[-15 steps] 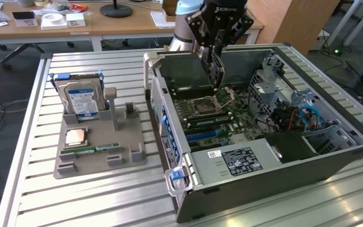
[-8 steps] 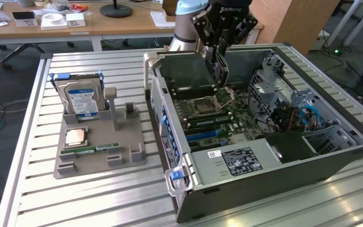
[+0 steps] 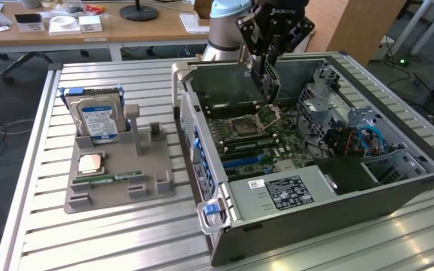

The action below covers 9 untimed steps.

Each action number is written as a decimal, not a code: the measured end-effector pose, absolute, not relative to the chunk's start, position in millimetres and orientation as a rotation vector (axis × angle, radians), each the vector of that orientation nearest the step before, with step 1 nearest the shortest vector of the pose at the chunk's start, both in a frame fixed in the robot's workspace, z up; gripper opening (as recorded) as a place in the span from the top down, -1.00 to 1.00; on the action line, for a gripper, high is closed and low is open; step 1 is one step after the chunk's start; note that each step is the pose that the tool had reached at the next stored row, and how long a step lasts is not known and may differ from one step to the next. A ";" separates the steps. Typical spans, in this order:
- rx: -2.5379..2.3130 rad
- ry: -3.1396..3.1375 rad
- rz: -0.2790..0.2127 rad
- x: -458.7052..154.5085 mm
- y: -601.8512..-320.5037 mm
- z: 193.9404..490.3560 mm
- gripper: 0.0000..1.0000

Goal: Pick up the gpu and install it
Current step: 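Pick up the gpu and move the gpu toward the slot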

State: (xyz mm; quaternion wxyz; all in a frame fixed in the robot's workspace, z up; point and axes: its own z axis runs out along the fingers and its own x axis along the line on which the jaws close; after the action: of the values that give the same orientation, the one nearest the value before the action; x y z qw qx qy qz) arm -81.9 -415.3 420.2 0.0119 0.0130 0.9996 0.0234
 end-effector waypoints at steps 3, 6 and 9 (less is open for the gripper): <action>0.039 3.117 0.073 -75.4 -415.3 420.2 0.47; 0.038 3.117 0.073 -72.1 -415.4 420.2 0.47; 0.038 3.117 0.073 -71.9 -415.3 420.2 0.47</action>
State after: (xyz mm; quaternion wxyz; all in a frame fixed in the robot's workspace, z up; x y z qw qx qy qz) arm -71.9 -415.3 420.2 0.0119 0.0123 0.9996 0.0235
